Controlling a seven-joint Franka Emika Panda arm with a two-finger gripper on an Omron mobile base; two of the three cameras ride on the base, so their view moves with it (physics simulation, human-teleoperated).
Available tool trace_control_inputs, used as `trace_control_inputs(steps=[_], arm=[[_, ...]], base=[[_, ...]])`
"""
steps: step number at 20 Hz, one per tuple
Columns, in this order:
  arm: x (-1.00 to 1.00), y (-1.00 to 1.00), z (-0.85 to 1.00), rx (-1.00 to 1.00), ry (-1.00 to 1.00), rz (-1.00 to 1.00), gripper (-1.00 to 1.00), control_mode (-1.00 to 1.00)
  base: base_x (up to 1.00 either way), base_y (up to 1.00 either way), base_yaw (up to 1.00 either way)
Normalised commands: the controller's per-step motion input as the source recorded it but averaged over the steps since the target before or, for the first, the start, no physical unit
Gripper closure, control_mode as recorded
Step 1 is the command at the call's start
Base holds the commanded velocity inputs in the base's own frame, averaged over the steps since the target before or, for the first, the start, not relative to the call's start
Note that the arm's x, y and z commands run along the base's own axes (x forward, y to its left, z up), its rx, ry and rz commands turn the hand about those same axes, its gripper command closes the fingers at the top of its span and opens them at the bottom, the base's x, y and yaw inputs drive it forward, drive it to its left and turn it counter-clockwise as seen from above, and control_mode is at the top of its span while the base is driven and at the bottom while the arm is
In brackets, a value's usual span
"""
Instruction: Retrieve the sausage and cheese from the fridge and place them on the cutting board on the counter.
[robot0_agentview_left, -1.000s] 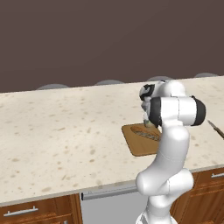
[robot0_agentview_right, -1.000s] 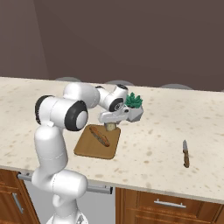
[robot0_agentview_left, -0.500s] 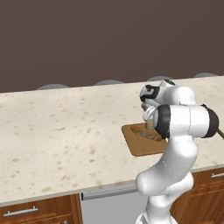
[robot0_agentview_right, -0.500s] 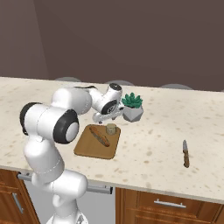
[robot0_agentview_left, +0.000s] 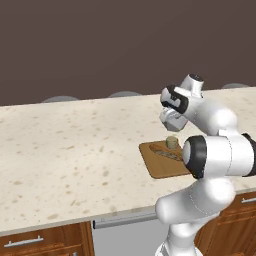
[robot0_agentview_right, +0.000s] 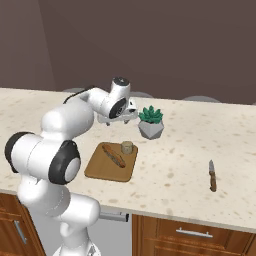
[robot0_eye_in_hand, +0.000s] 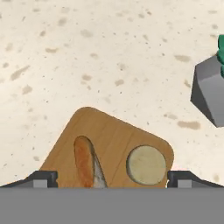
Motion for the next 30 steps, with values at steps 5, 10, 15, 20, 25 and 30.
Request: trace_control_inputs(steps=[5, 10, 15, 20, 25, 30], arm=[[-0.73, 0.11, 0.81, 0.15, 0.13, -0.55, -1.00, -1.00], [-0.74, 0.28, 0.77, 0.16, 0.15, -0.50, -1.00, -1.00], [-0.67, 0.47, 0.49, 0.08, -0.02, -0.36, -1.00, -1.00], [-0.48, 0.28, 0.15, -0.02, -0.11, -0.11, -1.00, -1.00], [-0.29, 0.02, 0.00, -0.18, -0.27, 0.05, -1.00, -1.00], [-0.41, 0.00, 0.00, -0.16, -0.15, 0.29, -1.00, -1.00]], base=[[0.00, 0.00, 0.00], [0.00, 0.00, 0.00], [0.00, 0.00, 0.00], [0.00, 0.00, 0.00], [0.00, 0.00, 0.00], [0.00, 0.00, 0.00]])
